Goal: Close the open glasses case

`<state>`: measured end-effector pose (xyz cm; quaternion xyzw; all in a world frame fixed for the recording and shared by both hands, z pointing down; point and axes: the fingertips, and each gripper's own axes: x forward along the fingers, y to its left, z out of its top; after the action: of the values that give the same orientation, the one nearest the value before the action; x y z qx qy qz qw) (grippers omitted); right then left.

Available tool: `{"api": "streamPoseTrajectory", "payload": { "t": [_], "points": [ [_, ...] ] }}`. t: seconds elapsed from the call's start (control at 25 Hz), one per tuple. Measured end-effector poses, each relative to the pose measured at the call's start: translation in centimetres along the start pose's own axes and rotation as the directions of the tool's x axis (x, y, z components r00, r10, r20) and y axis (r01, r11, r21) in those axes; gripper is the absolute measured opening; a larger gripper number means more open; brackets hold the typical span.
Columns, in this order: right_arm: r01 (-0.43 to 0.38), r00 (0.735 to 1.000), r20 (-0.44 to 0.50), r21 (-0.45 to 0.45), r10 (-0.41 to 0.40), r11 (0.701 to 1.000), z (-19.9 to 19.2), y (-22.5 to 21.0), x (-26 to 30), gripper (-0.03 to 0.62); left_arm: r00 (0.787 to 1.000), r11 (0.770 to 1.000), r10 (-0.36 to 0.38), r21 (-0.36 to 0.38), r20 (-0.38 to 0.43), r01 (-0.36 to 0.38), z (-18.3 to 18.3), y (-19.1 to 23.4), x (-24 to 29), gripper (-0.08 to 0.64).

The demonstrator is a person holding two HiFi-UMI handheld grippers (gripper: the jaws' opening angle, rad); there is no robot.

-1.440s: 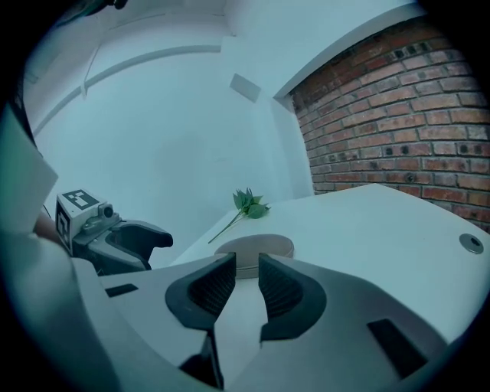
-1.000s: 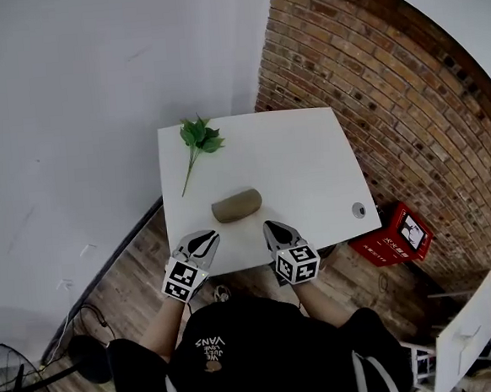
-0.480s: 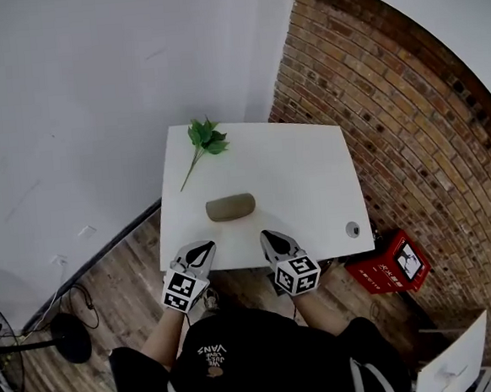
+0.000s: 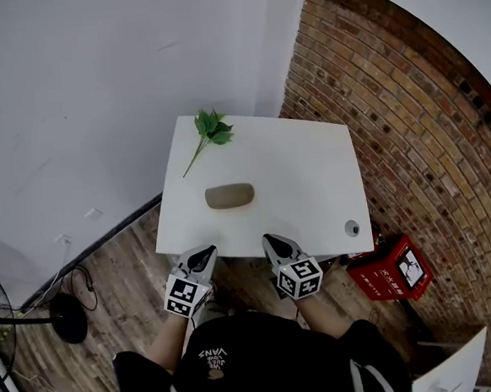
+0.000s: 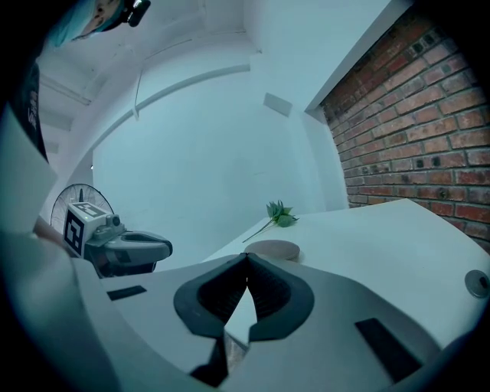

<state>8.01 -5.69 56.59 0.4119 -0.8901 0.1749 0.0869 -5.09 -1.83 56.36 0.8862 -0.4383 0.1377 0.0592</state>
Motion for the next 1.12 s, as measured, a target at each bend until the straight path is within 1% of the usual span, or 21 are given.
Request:
{"api": "streamPoseTrajectory", "payload": {
  "t": [0.32, 0.52, 0.8, 1.12],
  "points": [
    [-0.034, 0.999, -0.025, -0.016, 0.034, 0.999, -1.5, 0.5, -1.6, -0.002, 0.999, 0.999, 0.042, -0.015, -0.002, -0.042, -0.9, -1.9, -1.3, 0.011],
    [-0.051, 0.998, -0.034, -0.032, 0.05, 0.998, -1.7, 0.8, -2.2, -0.002, 0.998, 0.998, 0.059, -0.019, 0.004, -0.059, -0.6, -2.8, -1.8, 0.011],
    [-0.062, 0.997, -0.041, -0.049, 0.06, 0.997, -1.8, 1.2, -2.5, -0.002, 0.998, 0.998, 0.06, -0.009, 0.006, -0.06, -0.8, -3.4, -2.1, 0.011],
    [-0.051, 0.998, -0.05, -0.059, 0.048, 0.997, -1.9, 1.3, -2.4, -0.002, 0.998, 0.998, 0.061, -0.003, 0.006, -0.061, -0.8, -3.2, -2.2, 0.011]
  ]
}}
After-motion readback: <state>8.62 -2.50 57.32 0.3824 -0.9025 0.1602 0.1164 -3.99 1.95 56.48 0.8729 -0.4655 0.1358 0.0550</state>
